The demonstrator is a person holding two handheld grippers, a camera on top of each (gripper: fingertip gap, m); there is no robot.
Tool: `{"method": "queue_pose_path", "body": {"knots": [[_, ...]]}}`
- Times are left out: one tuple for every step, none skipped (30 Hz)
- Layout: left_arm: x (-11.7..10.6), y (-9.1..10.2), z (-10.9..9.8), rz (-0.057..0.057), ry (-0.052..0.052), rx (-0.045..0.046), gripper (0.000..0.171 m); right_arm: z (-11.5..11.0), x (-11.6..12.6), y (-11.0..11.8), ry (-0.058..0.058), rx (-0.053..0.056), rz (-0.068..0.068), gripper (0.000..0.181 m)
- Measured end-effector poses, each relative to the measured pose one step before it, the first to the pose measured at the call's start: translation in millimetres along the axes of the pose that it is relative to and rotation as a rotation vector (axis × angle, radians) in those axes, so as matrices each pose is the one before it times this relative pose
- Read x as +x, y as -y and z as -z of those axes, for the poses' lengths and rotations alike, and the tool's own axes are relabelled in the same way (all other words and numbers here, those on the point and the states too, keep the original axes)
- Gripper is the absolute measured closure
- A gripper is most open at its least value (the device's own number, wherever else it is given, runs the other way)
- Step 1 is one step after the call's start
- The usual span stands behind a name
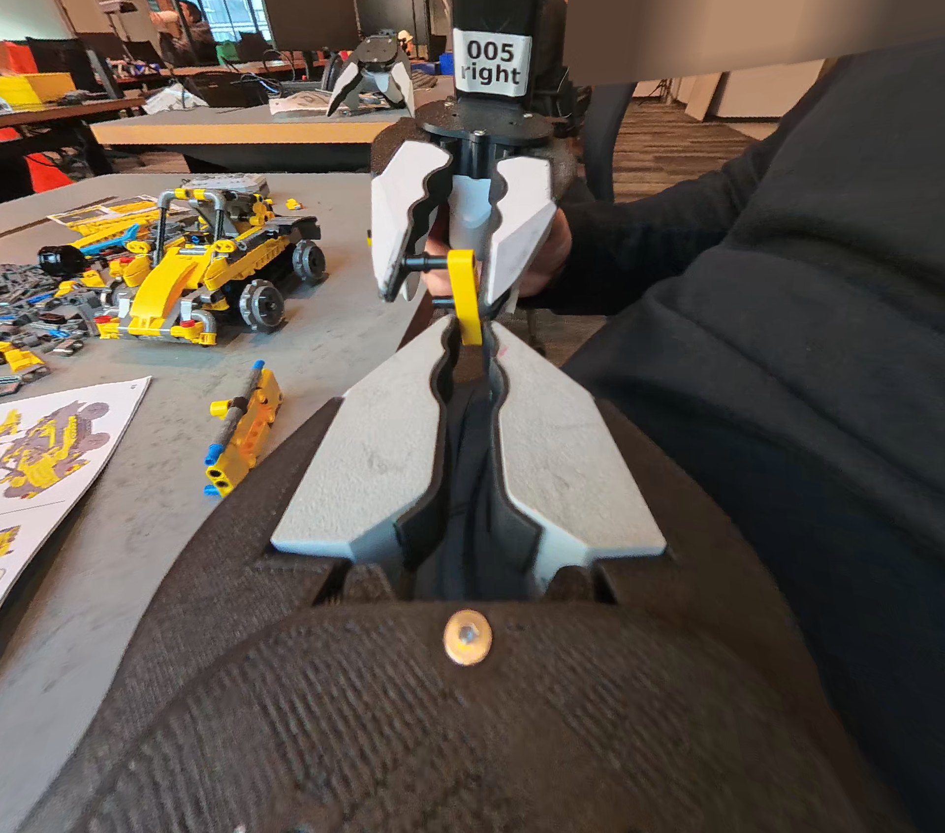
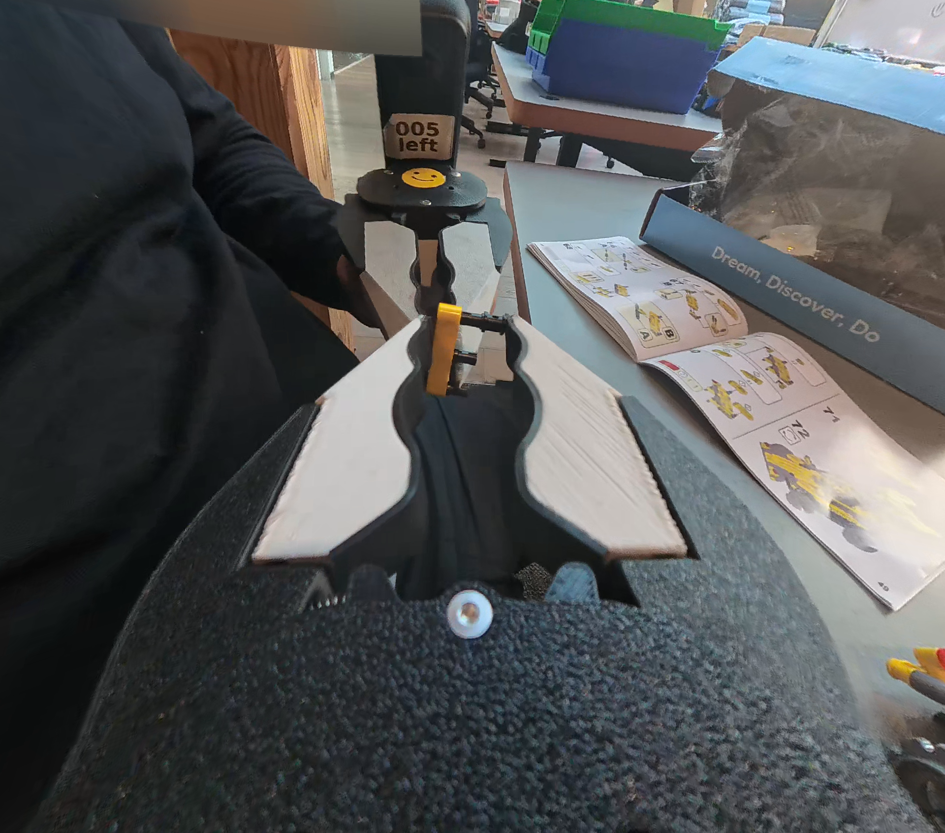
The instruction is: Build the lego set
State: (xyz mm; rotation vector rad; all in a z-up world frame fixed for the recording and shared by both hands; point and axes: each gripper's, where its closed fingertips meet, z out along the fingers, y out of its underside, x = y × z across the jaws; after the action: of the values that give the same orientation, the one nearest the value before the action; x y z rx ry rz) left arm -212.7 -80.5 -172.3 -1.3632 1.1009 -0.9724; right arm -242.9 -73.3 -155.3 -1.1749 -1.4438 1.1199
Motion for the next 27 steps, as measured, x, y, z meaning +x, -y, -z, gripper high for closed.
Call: {"method": "queue_pose_path", "body": {"knots": [[0.74,1.17,0.3,0.0106,-0.009,0.00909,0.166,0.15,-0.31,1.36,0.0004,0.008,0.0011,0.153],[0.81,1.0,0.26,0.0127,-0.0111,0.00841,0.166,0.02,-0.53,0.97,0.0004,0.0061,0.0037,0.153],[0.91,0.56,0.25,0.0148,-0.0127,0.00643,0.166,-0.23,-0.53,0.52,-0.0009,0.002,0.0061,0.153],[0.3,0.24,0.35,0.0141,-0.0101,0.00456,0.166,-0.41,-0.11,0.16,-0.0047,-0.0012,0.0065,0.153],[-0.22,-0.16,0.47,0.01,-0.0045,0.00166,0.166,-0.46,0.33,-0.15,-0.0078,-0.0046,0.0075,0.153],[-0.76,-0.36,0.34,0.0046,0.0007,-0.00059,0.166,-0.26,0.7,-0.49,-0.0119,-0.0076,0.01,0.152],[-0.77,-0.49,0.37,0.0015,0.0037,-0.00208,0.166,-0.37,0.39,-0.48,-0.008,-0.0078,0.0048,0.152],[-1.01,-0.6,0.22,0.0014,0.0049,-0.00297,0.166,-0.29,1.1,-0.96,-0.0094,-0.0147,-0.0065,0.153],[-0.39,-0.46,0.22,0.0033,0.0006,-0.00196,0.166,-0.46,-0.16,-0.72,-0.0018,-0.0144,-0.014,0.154],[-0.26,-0.19,0.32,0.006,-0.0015,-0.00012,0.167,-0.51,-0.63,-0.38,-0.0019,-0.0136,-0.011,0.154],[0.0,-0.15,0.34,0.006,-0.0036,0.00093,0.167,-0.7,-0.79,0.12,-0.005,-0.0112,-0.0035,0.155],[-0.05,0.02,0.46,0.0038,-0.0023,0.00157,0.167,-0.52,-0.63,0.16,-0.0083,-0.0103,0.0083,0.155],[-0.63,0.03,0.43,0.001,0.0034,0.0018,0.167,-0.34,0.2,0.03,-0.015,-0.0111,0.0126,0.155],[-0.72,0.2,0.38,0.0002,0.0045,0.00162,0.167,-0.35,0.52,0.17,-0.0173,-0.0122,0.0121,0.156],[-0.77,-0.01,0.52,0.0031,0.0017,0.00056,0.167,-0.32,0.51,-0.07,-0.0176,-0.0134,0.0157,0.156],[-1.12,-0.6,0.43,0.0063,0.001,-0.00195,0.167,-0.6,0.64,-0.64,-0.0172,-0.0174,0.016,0.156],[-1.45,-1.38,0.37,0.0071,0.0018,-0.00502,0.167,-0.84,1.09,-1.58,-0.0209,-0.0244,0.0231,0.156],[-0.79,-1.49,0.44,0.0058,-0.0025,-0.00434,0.168,-0.77,0.18,-1.66,-0.0198,-0.0252,0.0332,0.156],[0.1,-1.03,0.52,0.0051,-0.0067,-0.00144,0.167,-0.7,-0.65,-0.65,-0.0138,-0.0191,0.0269,0.157],[0.04,-0.72,0.46,0.0053,-0.0052,-0.00135,0.169,-0.61,-0.59,-0.29,-0.0055,-0.0138,0.014,0.156],[-0.78,-1.21,-0.03,0.0021,0.0032,-0.00557,0.168,-0.51,-0.03,-1.25,-0.0028,-0.0125,0.0036,0.157],[-1.71,-1.66,-0.18,-0.0045,0.0127,-0.01072,0.169,-0.63,0.64,-2.0,-0.0078,-0.012,0.004,0.157],[-2.45,-2.47,-0.47,-0.0109,0.0188,-0.01614,0.169,-0.82,0.77,-2.58,-0.0094,-0.013,0.0071,0.157],[-3.11,-2.57,-0.36,-0.0167,0.0249,-0.01919,0.169,-1.11,1.12,-3.25,-0.0135,-0.0171,0.0076,0.157],[-4.35,-2.13,-0.14,-0.0214,0.0338,-0.02172,0.169,-1.3,2.6,-2.54,-0.021,-0.0087,0.002,0.157],[-6.5,-3.12,-0.56,-0.0343,0.0499,-0.03947,0.169,-1.99,4.7,-3.56,-0.0229,-0.0079,-0.0161,0.157],[-8.64,-5.85,-1.28,-0.0622,0.0701,-0.06343,0.168,-3.53,5.0,-6.53,-0.0058,-0.0163,-0.0337,0.156]]}}
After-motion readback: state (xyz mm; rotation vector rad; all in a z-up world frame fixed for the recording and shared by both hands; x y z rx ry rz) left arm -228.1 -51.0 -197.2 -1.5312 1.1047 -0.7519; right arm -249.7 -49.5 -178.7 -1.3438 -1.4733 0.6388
